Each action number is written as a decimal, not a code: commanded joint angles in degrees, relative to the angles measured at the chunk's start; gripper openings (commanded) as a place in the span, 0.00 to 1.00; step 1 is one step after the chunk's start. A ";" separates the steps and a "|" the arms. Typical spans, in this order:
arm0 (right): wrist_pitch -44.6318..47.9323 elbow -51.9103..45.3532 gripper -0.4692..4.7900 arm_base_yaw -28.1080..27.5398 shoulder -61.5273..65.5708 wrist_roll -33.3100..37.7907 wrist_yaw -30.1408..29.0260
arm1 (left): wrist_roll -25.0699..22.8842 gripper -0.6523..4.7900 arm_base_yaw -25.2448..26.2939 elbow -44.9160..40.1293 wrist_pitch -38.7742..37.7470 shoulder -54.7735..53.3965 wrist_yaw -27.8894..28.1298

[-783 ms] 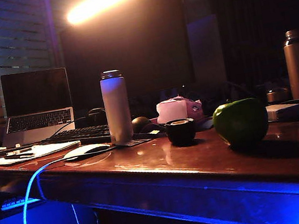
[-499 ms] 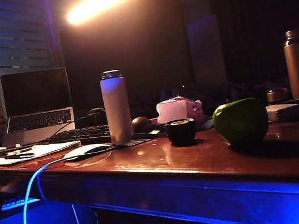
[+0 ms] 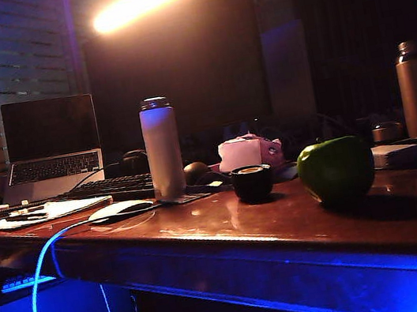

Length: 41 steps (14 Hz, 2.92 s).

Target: Stack the black thermos bottle cap from the table onto the green apple.

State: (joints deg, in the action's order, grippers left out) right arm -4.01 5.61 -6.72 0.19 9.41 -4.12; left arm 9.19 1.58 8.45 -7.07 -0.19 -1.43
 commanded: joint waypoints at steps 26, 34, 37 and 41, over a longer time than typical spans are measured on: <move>-10.29 80.00 1.00 28.37 109.09 -22.99 -5.81 | -17.57 0.11 -4.63 78.42 -32.39 -60.98 -39.10; -4.09 80.00 1.00 28.63 115.40 -23.23 -4.92 | -17.55 0.11 -4.63 78.42 -32.24 -60.85 -39.10; -3.06 80.02 1.00 28.68 117.66 -23.21 -4.94 | -17.53 0.11 -4.63 78.42 -31.95 -60.85 -39.10; -2.93 80.02 1.00 29.27 119.19 -23.26 -4.94 | -17.53 0.11 -4.63 78.44 -31.82 -60.85 -39.12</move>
State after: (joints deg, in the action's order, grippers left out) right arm -7.86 85.41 22.09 119.28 -13.82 -8.80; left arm -8.16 -3.07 86.61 -39.66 -61.17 -40.36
